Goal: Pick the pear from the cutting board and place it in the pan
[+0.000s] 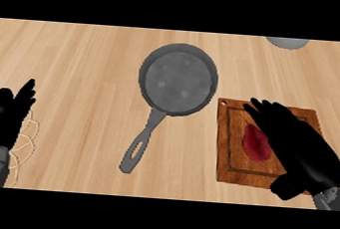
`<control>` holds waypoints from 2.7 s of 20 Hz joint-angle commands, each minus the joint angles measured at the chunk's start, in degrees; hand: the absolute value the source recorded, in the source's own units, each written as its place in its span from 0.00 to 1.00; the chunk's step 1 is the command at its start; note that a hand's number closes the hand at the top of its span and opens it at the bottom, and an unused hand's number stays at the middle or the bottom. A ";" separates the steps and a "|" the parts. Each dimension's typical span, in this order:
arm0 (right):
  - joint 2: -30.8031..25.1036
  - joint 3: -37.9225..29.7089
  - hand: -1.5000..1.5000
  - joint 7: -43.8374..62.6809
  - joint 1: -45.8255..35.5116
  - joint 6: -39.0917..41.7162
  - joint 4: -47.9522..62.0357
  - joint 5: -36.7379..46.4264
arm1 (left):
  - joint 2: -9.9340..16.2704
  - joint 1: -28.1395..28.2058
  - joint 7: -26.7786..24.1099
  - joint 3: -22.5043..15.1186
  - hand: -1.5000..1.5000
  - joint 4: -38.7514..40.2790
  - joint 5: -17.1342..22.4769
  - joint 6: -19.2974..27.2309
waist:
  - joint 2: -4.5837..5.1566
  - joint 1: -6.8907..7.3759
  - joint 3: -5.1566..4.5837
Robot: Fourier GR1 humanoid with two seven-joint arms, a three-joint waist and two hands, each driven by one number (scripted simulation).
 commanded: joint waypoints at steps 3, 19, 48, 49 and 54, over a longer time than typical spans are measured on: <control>5.37 -0.75 0.00 -3.15 -0.23 2.84 5.87 6.64 | -0.59 2.02 -2.42 2.15 0.50 -0.25 -0.99 -1.28 | 0.00 0.05 0.00; 14.47 -6.30 0.00 -12.14 2.70 5.25 10.07 18.19 | -3.41 -1.49 -3.20 4.76 0.50 3.41 -4.74 -3.65 | 0.01 -0.17 0.00; 15.02 -22.27 1.00 -25.74 2.78 3.33 21.88 23.02 | -5.15 0.01 -3.04 7.75 0.50 1.95 -6.30 -5.76 | -0.07 -0.48 -0.01; 12.78 -24.34 1.00 -28.66 7.55 0.51 21.55 21.42 | -5.53 -2.16 -0.10 7.50 0.50 2.21 -7.15 -4.24 | -0.09 -1.23 0.03; 13.70 -30.49 1.00 -29.59 7.16 0.12 22.64 17.59 | -5.34 -2.98 -0.83 7.48 0.50 2.46 -7.82 -4.50 | 0.00 -0.68 0.00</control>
